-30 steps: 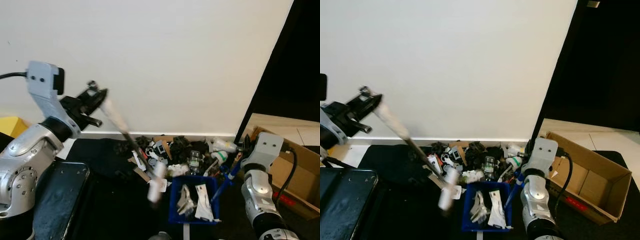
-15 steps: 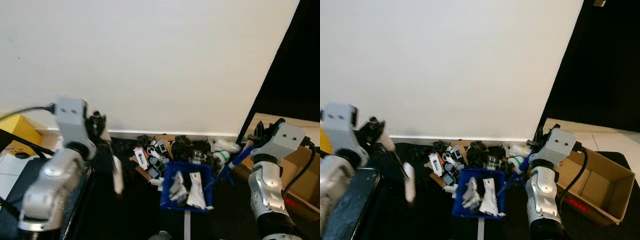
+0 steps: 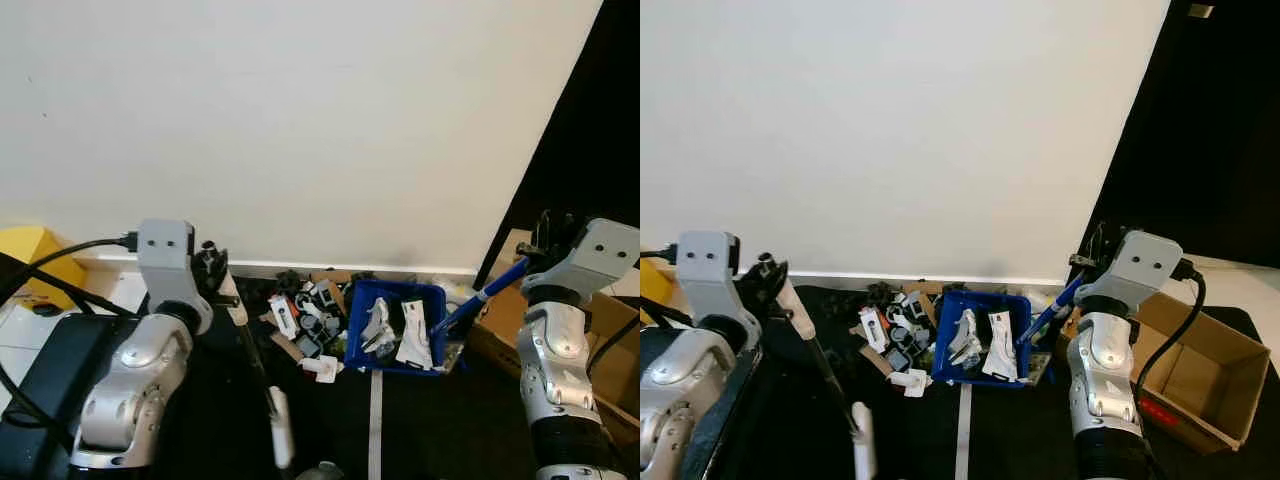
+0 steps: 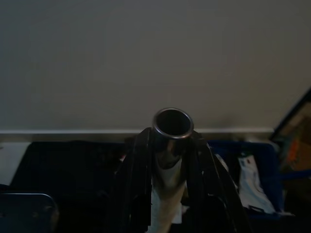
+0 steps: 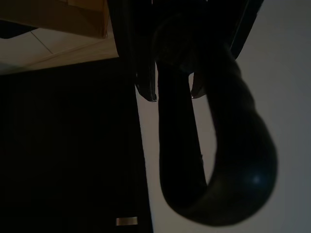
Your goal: Sweep floor
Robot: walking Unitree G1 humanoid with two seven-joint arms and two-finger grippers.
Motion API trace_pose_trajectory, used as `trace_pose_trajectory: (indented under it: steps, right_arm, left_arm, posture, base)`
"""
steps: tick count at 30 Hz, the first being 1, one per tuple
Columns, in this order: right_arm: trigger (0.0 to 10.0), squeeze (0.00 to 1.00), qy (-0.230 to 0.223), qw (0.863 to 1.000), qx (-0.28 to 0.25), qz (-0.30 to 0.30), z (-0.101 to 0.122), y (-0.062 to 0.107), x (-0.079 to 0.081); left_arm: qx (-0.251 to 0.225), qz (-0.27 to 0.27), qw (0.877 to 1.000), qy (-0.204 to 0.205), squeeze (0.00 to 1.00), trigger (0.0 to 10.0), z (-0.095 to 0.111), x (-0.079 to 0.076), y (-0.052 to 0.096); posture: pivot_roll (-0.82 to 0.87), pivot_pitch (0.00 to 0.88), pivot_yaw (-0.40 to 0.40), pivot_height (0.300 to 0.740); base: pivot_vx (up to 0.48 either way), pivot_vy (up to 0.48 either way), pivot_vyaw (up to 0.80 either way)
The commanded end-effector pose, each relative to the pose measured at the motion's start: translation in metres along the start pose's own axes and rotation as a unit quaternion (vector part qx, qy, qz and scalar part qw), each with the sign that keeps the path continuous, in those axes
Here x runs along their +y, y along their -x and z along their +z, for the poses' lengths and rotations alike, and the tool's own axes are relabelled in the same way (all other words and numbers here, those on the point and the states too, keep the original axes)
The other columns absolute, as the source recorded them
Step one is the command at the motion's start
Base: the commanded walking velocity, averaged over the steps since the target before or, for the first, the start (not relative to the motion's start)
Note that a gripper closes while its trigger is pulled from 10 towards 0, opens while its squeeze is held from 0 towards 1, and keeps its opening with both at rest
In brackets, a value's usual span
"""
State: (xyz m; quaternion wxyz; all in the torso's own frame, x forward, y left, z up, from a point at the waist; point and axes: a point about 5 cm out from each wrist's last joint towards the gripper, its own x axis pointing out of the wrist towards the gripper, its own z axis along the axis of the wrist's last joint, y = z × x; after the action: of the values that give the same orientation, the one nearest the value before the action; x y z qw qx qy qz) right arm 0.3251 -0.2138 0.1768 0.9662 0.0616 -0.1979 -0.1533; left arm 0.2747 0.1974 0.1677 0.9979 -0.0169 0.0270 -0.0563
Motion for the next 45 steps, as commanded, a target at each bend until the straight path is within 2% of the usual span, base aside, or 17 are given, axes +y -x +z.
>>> trace_pose_trajectory:
  steps: [1, 3, 6, 7, 10, 14, 18, 23, 28, 33, 41, 45]
  right_arm:
    - [10.0, 0.00, -0.024, 0.999, -0.019, 0.007, 0.010, -0.001, 0.009]
    - [10.0, 0.00, -0.026, 0.999, -0.022, 0.010, 0.014, -0.005, 0.012]
    - [10.0, 0.00, -0.027, 0.999, -0.023, 0.011, 0.015, -0.007, 0.012]
    - [10.0, 0.00, -0.028, 0.999, -0.025, 0.013, 0.016, -0.009, 0.013]
    - [10.0, 0.00, -0.029, 0.999, -0.026, 0.015, 0.017, -0.011, 0.014]
    - [10.0, 0.00, -0.036, 0.999, -0.026, 0.015, 0.020, -0.013, 0.016]
    - [10.0, 0.00, -0.038, 0.999, -0.027, 0.016, 0.021, -0.015, 0.017]
    - [10.0, 0.00, -0.039, 0.999, -0.028, 0.016, 0.022, -0.015, 0.017]
    - [10.0, 0.00, -0.039, 0.999, -0.026, 0.016, 0.022, -0.014, 0.016]
    - [10.0, 0.00, -0.042, 0.999, -0.016, 0.019, 0.017, -0.011, 0.017]
    - [10.0, 0.00, -0.051, 0.998, -0.014, 0.027, 0.017, -0.011, 0.020]
    - [10.0, 0.00, -0.052, 0.998, -0.019, 0.028, 0.020, -0.012, 0.021]
  left_arm:
    - [-0.003, -0.004, 1.000, -0.003, 0.00, 10.0, -0.005, -0.004, 0.003]
    - [0.004, 0.000, 1.000, -0.008, 0.00, 10.0, -0.020, -0.007, 0.006]
    - [0.004, 0.003, 1.000, -0.009, 0.00, 10.0, -0.026, -0.007, 0.007]
    - [0.008, 0.008, 1.000, -0.026, 0.00, 10.0, -0.035, -0.004, 0.009]
    - [0.016, 0.011, 1.000, -0.021, 0.00, 10.0, -0.043, -0.002, 0.012]
    - [0.031, 0.014, 0.998, -0.043, 0.00, 10.0, -0.064, -0.001, 0.017]
    - [0.032, 0.014, 0.998, -0.046, 0.00, 10.0, -0.071, -0.005, 0.020]
    - [0.027, 0.004, 0.999, -0.044, 0.00, 10.0, -0.070, -0.010, 0.019]
    - [0.003, -0.004, 1.000, -0.028, 0.00, 10.0, -0.057, -0.017, 0.012]
    - [-0.018, -0.010, 0.999, -0.038, 0.00, 10.0, -0.043, -0.021, 0.005]
    - [-0.025, -0.010, 0.998, -0.054, 0.00, 10.0, -0.036, -0.024, 0.001]
    - [-0.024, -0.013, 0.998, -0.050, 0.00, 10.0, -0.036, -0.026, 0.001]
  posture:
    - [0.09, 0.130, 0.113, 0.740]
    - [0.09, 0.124, 0.111, 0.740]
    - [0.09, 0.121, 0.105, 0.740]
    - [0.09, 0.119, 0.104, 0.740]
    - [0.08, 0.118, 0.101, 0.740]
    - [0.08, 0.115, 0.097, 0.740]
    - [0.08, 0.115, 0.096, 0.740]
    - [0.08, 0.117, 0.099, 0.740]
    - [0.08, 0.119, 0.103, 0.740]
    - [0.08, 0.121, 0.107, 0.740]
    - [0.08, 0.121, 0.105, 0.740]
    - [0.08, 0.121, 0.104, 0.740]
  base:
    - [0.000, 0.000, 0.00]
    - [0.000, 0.000, 0.00]
    - [0.000, 0.000, 0.00]
    - [0.000, 0.000, 0.00]
    - [0.000, 0.000, 0.00]
    - [0.000, 0.000, 0.00]
    - [0.000, 0.000, 0.00]
    - [0.000, 0.000, 0.00]
    - [0.000, 0.000, 0.00]
    - [0.000, 0.000, 0.00]
    - [0.000, 0.000, 0.00]
    - [0.000, 0.000, 0.00]
